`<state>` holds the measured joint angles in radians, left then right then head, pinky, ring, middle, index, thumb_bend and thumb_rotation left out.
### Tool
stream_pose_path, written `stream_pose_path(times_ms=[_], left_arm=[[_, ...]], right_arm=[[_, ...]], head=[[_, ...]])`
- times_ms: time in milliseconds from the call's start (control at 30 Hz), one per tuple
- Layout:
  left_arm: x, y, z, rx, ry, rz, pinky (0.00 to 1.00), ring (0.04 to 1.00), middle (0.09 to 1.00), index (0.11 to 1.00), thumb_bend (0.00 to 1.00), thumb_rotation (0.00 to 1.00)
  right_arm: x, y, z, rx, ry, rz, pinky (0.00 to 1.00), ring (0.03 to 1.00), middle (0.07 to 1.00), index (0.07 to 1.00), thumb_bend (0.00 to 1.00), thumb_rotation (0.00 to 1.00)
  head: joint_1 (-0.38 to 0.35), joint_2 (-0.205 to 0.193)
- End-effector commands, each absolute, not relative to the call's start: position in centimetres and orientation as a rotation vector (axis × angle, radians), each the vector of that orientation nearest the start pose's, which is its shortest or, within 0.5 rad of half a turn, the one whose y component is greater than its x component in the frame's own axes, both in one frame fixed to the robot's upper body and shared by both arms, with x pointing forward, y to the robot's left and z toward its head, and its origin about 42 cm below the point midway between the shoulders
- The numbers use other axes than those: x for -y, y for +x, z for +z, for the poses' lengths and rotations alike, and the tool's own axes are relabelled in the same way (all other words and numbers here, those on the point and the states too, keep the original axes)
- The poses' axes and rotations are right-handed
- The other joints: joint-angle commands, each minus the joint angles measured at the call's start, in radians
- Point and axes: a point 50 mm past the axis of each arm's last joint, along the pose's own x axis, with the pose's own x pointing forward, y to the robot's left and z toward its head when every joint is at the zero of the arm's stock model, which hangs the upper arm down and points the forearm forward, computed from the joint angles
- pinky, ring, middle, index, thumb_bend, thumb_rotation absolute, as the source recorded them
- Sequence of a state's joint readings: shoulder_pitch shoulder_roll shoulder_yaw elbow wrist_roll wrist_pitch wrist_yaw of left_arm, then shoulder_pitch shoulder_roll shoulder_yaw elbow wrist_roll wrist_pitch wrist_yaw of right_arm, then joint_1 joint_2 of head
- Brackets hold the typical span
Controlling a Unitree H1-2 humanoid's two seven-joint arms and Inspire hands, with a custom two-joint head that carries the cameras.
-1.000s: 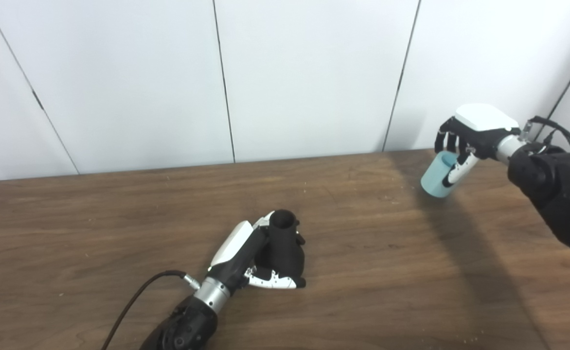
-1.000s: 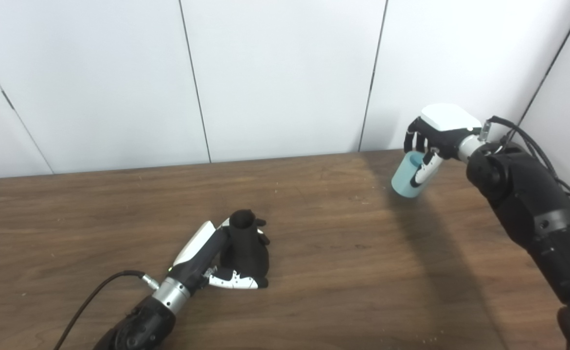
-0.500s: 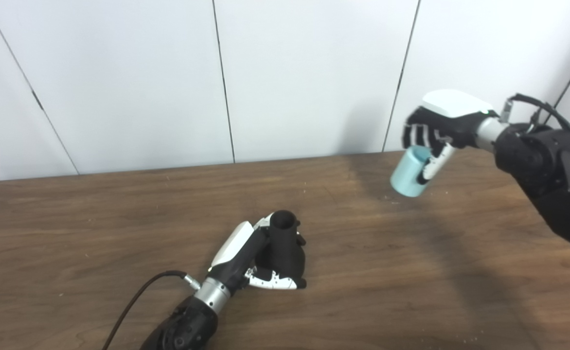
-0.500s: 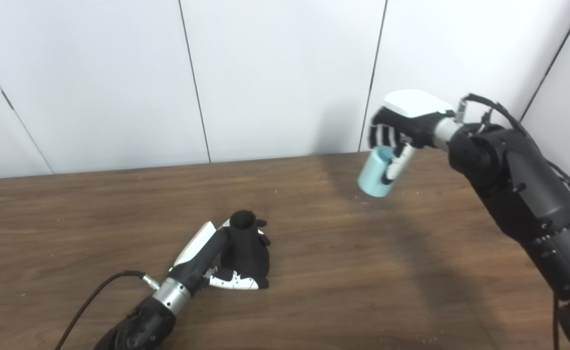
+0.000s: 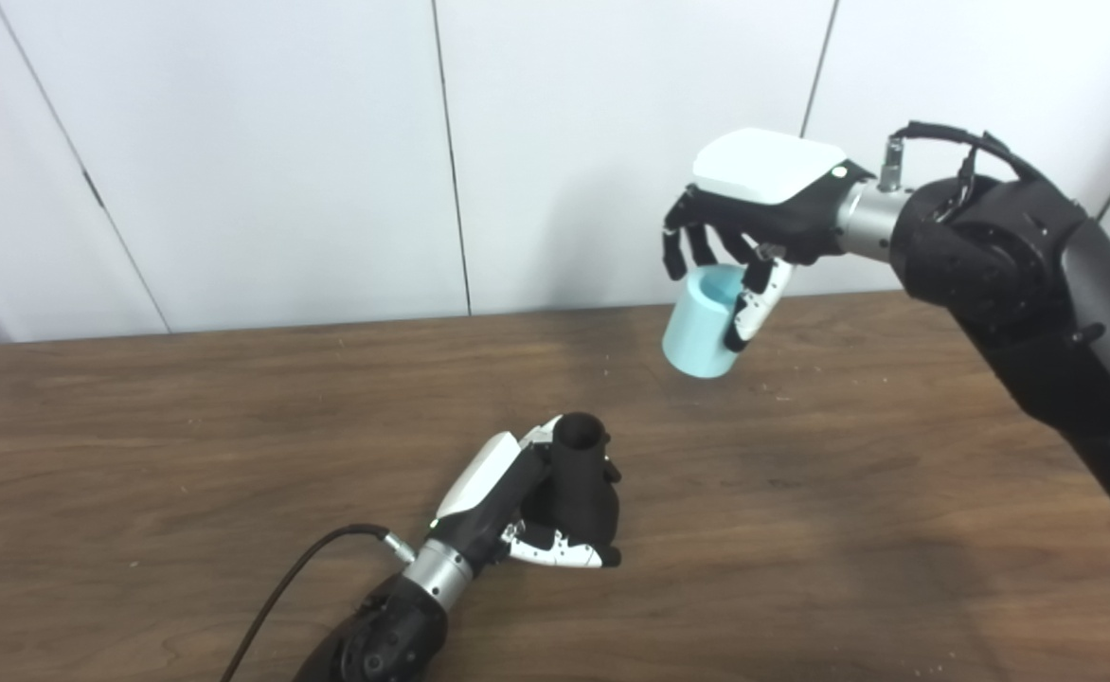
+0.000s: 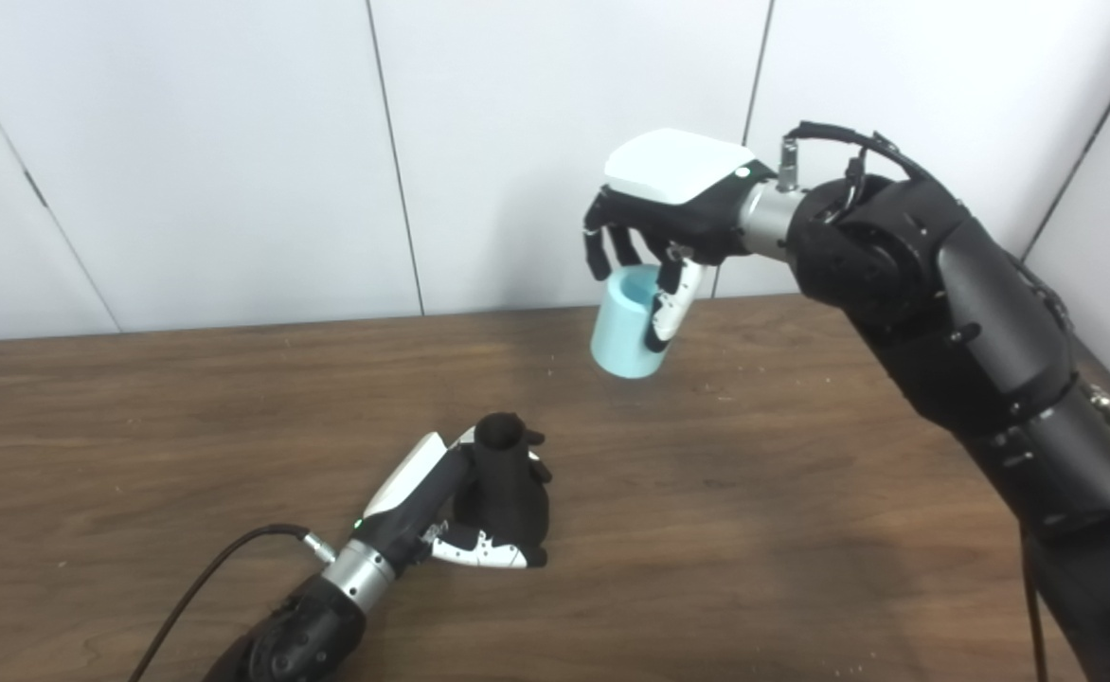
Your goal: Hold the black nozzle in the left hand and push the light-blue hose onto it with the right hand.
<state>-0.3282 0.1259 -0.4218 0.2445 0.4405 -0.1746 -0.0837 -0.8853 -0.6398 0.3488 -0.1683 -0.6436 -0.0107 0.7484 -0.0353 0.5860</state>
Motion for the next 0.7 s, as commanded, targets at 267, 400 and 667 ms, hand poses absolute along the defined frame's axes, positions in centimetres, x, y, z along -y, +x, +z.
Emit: stream_pose_path(times_ms=[267,400,667], left_arm=[[-10.6,33.2,7.9,0.149,0.679,-0.62,1.0,0.969,0.831,0.484,0.52,0.07],[-10.4,33.3,7.9,0.151,0.675,-0.62,1.0,0.969,0.831,0.484,0.52,0.07],[-10.4,33.0,7.7,0.149,0.67,-0.625,1.0,0.968,0.831,0.484,0.52,0.08]], right_arm=[[19.0,40.9,44.9,0.697,-1.655,0.577,0.17,0.263,0.409,0.501,0.52,0.0],[18.3,40.6,45.4,0.733,-1.622,0.599,0.17,0.258,0.396,0.5,0.52,0.0],[16.8,40.1,45.7,0.771,-1.57,0.658,0.18,0.266,0.403,0.504,0.52,0.0]], head=[[0.032,-0.009],[0.041,-0.007],[0.041,-0.008]])
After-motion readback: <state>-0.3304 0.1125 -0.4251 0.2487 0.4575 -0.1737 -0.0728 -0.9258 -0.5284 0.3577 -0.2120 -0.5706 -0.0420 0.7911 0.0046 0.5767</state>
